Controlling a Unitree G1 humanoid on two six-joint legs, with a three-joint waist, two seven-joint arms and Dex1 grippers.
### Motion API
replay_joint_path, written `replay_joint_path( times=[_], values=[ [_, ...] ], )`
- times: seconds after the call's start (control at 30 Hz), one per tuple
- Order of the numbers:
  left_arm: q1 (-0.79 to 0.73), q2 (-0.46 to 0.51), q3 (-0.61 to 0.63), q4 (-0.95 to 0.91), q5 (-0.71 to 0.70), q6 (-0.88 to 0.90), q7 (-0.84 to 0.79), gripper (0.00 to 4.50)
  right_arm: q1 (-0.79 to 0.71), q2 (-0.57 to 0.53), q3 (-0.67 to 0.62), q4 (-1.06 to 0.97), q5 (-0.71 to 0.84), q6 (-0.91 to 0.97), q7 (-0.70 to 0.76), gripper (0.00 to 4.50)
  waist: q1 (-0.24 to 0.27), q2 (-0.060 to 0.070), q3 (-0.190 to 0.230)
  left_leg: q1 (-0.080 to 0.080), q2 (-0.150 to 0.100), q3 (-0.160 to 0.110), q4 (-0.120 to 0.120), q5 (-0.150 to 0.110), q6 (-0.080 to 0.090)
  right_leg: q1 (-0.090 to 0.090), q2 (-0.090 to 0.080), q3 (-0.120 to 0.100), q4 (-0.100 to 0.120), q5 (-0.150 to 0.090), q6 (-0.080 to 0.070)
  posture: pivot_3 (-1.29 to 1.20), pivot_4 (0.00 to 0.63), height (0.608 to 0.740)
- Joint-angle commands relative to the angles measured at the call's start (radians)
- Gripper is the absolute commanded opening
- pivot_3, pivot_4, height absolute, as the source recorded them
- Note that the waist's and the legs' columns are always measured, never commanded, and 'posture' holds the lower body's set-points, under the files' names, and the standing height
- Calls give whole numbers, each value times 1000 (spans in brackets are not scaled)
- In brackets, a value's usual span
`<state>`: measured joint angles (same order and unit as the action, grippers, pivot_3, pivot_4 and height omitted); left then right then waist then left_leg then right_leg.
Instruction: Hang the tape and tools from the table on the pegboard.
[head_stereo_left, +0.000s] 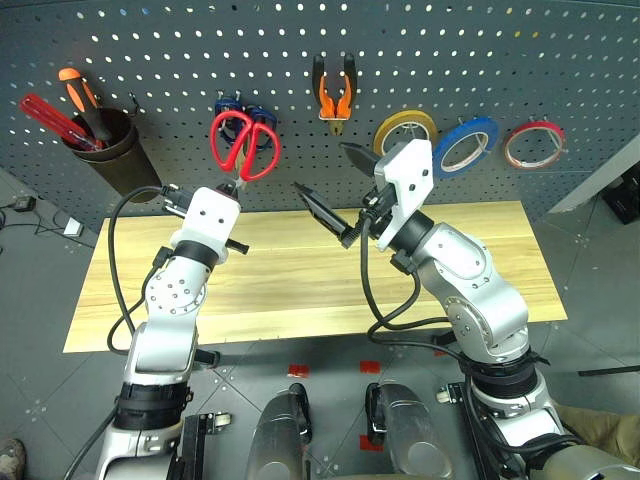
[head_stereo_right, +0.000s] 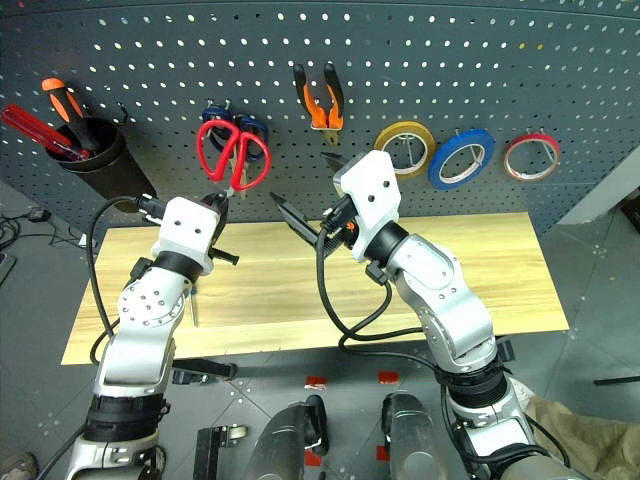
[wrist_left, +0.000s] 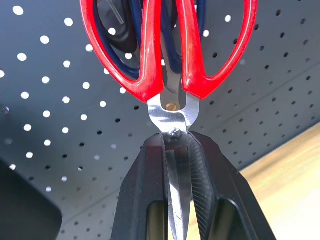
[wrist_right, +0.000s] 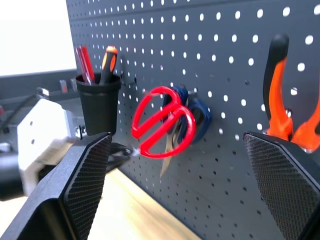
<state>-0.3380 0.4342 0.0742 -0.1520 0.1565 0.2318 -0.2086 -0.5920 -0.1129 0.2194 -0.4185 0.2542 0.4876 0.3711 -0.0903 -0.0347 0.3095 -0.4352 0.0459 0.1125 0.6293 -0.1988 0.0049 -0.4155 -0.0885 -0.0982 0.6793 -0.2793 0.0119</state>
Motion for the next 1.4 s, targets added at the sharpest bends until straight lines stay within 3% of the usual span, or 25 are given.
replay_joint_path(
  times=[0.03, 0.2, 0.4, 0.67, 1.07, 1.27, 1.4],
  values=[
    [20, -5, 12, 9, -30, 50, -22, 1630, 4, 1, 11, -32, -7, -23, 5, 4500, -1, 0, 0, 0, 0, 0, 0, 0, 0, 0, 0, 0, 0, 0, 0, -257, 282, 740],
    [129, -51, 52, -22, -115, 303, -54, 3107, 39, -20, 43, -64, -13, 34, -1, 4500, -18, 0, -1, 1, 0, 1, 0, 0, 0, 0, 0, 1, 0, 0, 0, -259, 287, 740],
    [199, -108, 253, -46, -237, 608, 1, 3107, 42, -41, 101, -97, -21, 278, -54, 4500, -24, -1, -1, 1, 1, 0, 0, 0, 0, 0, 0, 0, 2, 0, 0, -252, 311, 740],
    [67, -16, 420, 152, -313, 658, 19, 3107, -28, -7, 102, -106, 19, 501, -73, 4500, -18, -5, 9, 2, 1, -1, 1, 0, 0, 0, 0, 0, 2, 0, 0, -223, 372, 740],
    [-199, 86, 396, 601, -334, 547, -2, 3107, -120, 97, 118, -73, 26, 577, -94, 4500, 1, -13, 57, 0, 1, 4, -1, 0, 0, -4, -1, 4, 0, 0, -1, -211, 442, 740],
    [-297, 141, 409, 834, -352, 469, -7, 3107, -142, 85, 138, -78, 24, 582, -73, 4500, 2, -13, 75, 0, 1, 4, -1, 0, 0, -5, -1, 3, 1, -1, -1, -234, 437, 740],
    [-337, 174, 382, 952, -347, 388, -39, 2216, -141, 57, 149, -108, 70, 560, 4, 4500, 1, -14, 76, 0, 1, 4, -1, 0, -1, -5, -1, 3, 1, -1, -1, -253, 428, 740]
  ],
)
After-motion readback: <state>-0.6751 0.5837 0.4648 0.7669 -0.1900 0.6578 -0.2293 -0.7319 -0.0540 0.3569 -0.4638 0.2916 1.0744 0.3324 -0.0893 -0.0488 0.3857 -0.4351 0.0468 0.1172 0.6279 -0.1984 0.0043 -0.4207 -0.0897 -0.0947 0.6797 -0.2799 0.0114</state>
